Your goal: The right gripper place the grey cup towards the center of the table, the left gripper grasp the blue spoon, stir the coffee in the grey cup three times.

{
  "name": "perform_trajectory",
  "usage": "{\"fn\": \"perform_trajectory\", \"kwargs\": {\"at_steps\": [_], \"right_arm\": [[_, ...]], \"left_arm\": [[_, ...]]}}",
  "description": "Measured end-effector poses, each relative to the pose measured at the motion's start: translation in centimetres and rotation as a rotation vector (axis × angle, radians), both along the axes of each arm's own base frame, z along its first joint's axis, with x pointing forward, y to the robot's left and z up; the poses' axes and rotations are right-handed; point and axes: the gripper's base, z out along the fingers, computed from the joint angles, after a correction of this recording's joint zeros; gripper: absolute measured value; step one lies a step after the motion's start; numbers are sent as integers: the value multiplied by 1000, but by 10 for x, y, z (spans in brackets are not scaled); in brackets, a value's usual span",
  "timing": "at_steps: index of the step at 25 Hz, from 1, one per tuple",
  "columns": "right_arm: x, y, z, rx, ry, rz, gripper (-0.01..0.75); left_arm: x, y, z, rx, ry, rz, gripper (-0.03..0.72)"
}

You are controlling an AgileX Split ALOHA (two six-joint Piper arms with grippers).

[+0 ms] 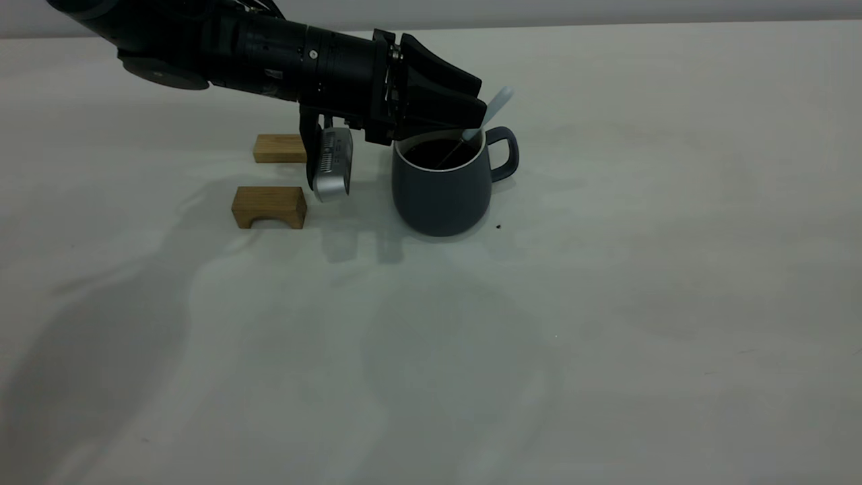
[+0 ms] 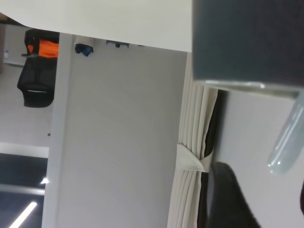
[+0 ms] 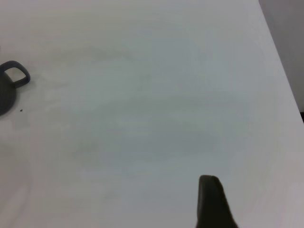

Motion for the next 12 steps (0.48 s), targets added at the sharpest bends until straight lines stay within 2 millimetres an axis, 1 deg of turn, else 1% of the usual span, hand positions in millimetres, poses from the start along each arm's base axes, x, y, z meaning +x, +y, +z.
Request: {"fn": "perform_trajectory", "kwargs": {"at_steps": [3,5,7,12], "right_arm": [[0,0,0,0,0,0,497],[0,0,0,0,0,0,497],[0,0,0,0,0,0,497],[0,0,0,0,0,0,497]], "left_arm": [[1,2,4,-26,1,-2,485],[3,5,12,-41,-20,-6,491],[6,10,29,-49,-91,-24,492],[10,21,91,-56,-375,-119,492]]}}
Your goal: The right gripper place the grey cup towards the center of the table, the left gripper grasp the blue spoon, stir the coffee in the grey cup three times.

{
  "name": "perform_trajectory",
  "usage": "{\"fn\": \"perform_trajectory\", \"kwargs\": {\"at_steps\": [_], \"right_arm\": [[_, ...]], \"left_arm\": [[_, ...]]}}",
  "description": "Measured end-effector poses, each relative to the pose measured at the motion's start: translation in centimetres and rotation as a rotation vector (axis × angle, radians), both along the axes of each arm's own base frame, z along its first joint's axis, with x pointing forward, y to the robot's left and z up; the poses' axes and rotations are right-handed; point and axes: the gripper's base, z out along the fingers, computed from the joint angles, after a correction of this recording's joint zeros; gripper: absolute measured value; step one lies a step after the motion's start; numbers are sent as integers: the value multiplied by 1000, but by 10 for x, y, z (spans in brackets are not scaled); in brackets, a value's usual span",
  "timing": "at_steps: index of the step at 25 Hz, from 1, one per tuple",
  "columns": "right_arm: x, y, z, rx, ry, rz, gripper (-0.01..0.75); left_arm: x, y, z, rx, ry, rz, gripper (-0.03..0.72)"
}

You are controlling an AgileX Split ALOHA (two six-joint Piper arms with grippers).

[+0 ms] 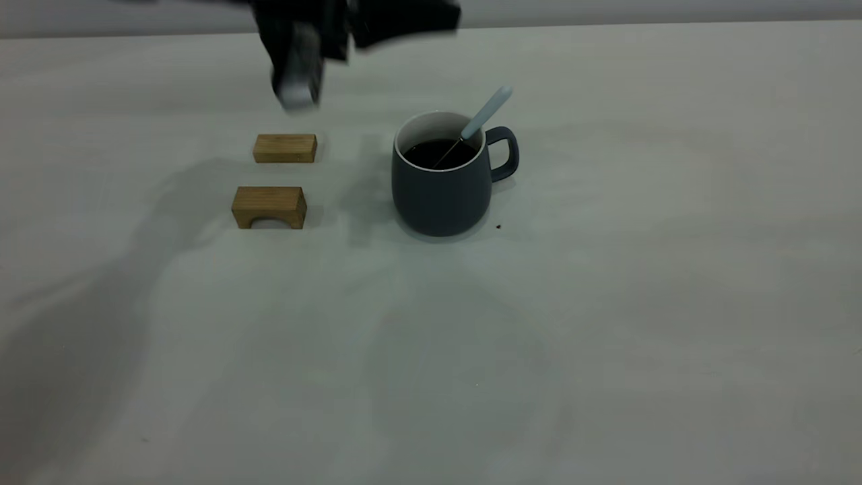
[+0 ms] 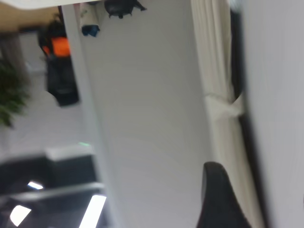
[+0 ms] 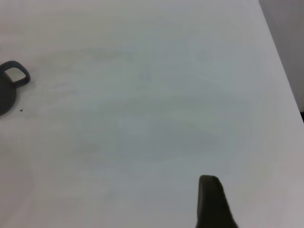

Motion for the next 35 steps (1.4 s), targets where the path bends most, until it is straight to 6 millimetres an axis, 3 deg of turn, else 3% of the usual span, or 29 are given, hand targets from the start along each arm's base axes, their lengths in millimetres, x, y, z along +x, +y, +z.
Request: {"fn": "perform_trajectory", "kwargs": {"at_steps": [8,16,19,23,26,29,35], "right_arm": [[0,0,0,0,0,0,497],[0,0,0,0,0,0,497],[0,0,0,0,0,0,497],[0,0,0,0,0,0,497],[0,0,0,0,0,0,497],[0,0,0,0,0,0,497],[0,0,0,0,0,0,497]], "left_arm": [[-19,7,107,68,-514,-169,488],[-67,16,226,76,-878,-204,479],[-92,32,265,141,-1139,-242,479],[-132,71,310,424,-1634,-396,479],[-171,96,338,684,-1818,-514,479],[-212,119,355,949,-1832,-566,478],[-291,148,339,1359,-1646,-643,478]]}}
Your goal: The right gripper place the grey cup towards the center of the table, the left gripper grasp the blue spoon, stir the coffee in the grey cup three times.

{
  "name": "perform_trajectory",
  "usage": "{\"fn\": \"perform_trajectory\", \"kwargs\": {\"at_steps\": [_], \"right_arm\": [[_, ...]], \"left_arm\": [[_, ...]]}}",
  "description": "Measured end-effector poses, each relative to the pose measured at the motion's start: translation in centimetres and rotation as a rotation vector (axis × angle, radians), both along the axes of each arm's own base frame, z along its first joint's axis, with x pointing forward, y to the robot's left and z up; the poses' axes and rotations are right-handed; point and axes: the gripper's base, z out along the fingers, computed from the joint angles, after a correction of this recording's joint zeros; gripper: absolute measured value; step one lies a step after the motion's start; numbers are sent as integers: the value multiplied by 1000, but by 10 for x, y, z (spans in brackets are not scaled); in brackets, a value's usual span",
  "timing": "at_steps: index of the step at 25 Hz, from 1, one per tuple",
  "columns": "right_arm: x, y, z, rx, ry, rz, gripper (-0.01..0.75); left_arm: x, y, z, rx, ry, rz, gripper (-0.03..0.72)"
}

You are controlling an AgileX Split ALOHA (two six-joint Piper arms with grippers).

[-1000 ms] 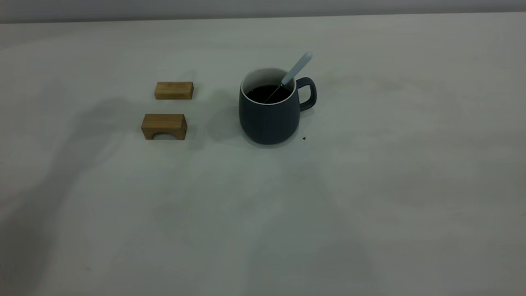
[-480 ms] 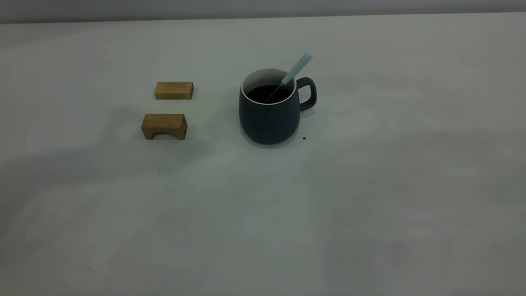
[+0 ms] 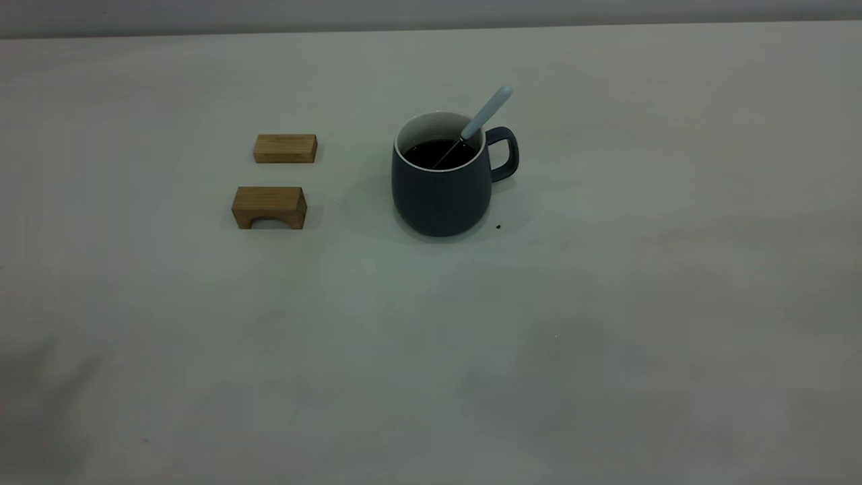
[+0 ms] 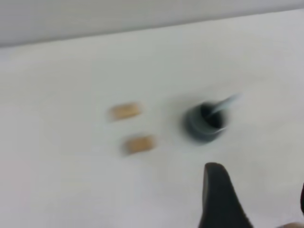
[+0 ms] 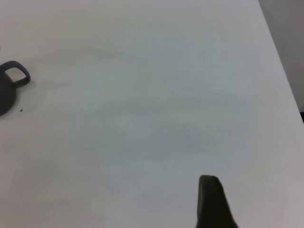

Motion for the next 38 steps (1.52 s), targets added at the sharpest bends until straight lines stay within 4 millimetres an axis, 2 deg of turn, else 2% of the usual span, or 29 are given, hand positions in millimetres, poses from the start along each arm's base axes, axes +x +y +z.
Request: {"fn": "perform_trajectory", "kwargs": {"at_steps": [2,6,12,16,20,23,38], "right_arm": [[0,0,0,0,0,0,497],[0,0,0,0,0,0,497],[0,0,0,0,0,0,497],[0,0,0,0,0,0,497],[0,0,0,0,0,0,497],[0,0,0,0,0,0,497],[0,0,0,0,0,0,497]], "left_arm": [[-25,5,-12,50,-2,64,478],[-65,9,-53,100,28,133,478],[-109,12,-128,161,76,162,478],[-133,10,-164,163,33,167,478],[-150,6,-178,138,-59,158,478],[-155,6,-189,156,-94,153,478],[-155,8,-190,168,-105,123,478]]}}
